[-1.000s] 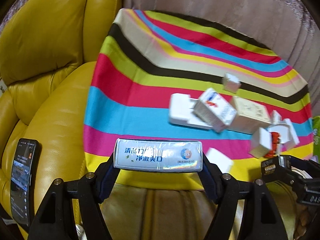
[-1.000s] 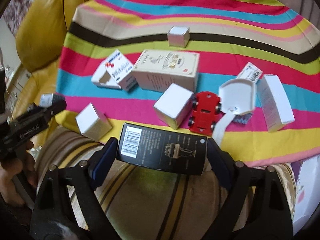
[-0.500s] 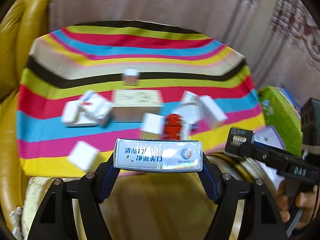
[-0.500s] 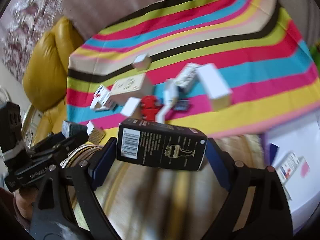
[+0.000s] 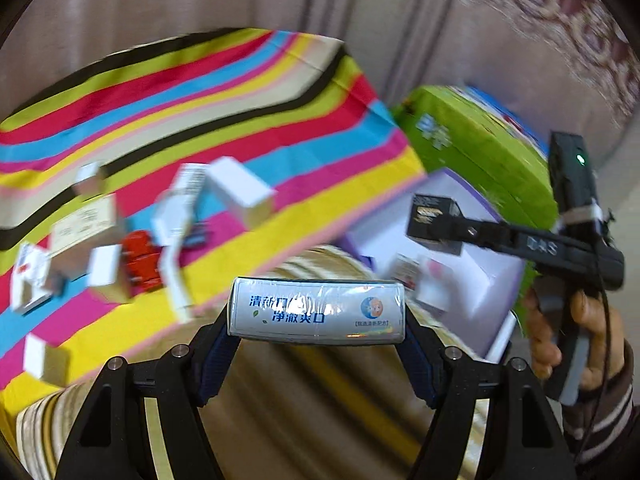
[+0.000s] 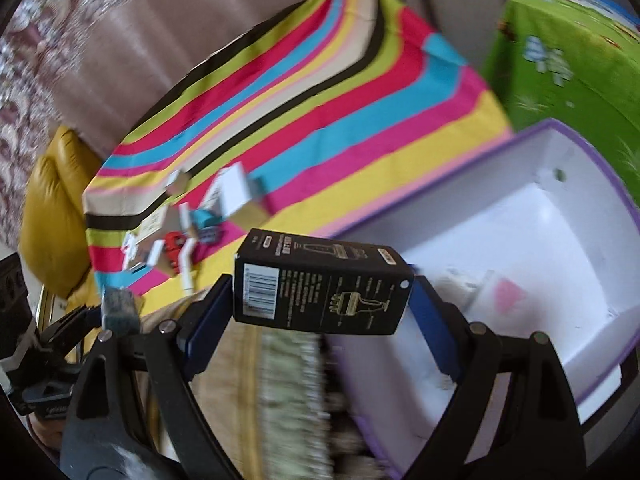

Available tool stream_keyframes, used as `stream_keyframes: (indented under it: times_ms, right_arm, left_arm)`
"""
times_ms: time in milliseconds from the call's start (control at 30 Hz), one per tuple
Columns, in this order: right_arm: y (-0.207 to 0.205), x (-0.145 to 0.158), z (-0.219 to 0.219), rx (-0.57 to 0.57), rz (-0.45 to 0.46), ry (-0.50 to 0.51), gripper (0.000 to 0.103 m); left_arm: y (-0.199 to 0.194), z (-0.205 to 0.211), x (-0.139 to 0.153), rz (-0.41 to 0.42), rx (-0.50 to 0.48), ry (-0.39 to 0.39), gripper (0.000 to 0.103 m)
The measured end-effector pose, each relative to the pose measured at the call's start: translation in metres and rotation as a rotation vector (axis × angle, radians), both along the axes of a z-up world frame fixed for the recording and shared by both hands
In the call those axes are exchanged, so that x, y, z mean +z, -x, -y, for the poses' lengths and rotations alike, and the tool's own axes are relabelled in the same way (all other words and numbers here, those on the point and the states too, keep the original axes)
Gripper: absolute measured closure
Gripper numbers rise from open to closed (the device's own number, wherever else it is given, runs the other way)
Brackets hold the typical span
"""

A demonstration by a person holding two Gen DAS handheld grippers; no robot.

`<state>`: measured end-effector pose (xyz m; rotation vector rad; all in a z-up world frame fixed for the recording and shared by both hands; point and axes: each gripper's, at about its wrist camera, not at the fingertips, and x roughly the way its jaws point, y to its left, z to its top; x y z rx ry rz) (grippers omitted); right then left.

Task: Organize rigid objects
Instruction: 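Carry both boxes into the cardboard box and open both grippers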

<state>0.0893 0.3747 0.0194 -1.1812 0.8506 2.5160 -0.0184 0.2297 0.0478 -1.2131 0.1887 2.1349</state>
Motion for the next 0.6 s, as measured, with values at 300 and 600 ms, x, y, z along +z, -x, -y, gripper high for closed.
stream_keyframes:
  times_ms: [300, 600]
  right_arm:
    - [-0.033, -0.007, -0.041, -0.122, 0.053, -0.064, 0.014]
    - [-0.053, -0.007, -0.06, -0.213, 0.105, -0.178, 0.014]
  left_arm:
    - [-0.027, -0.065, -0.003, -0.015, -0.19, 0.048, 0.03]
    - [-0.042, -0.109, -0.012, -0.029, -0.312, 0.072, 0.029]
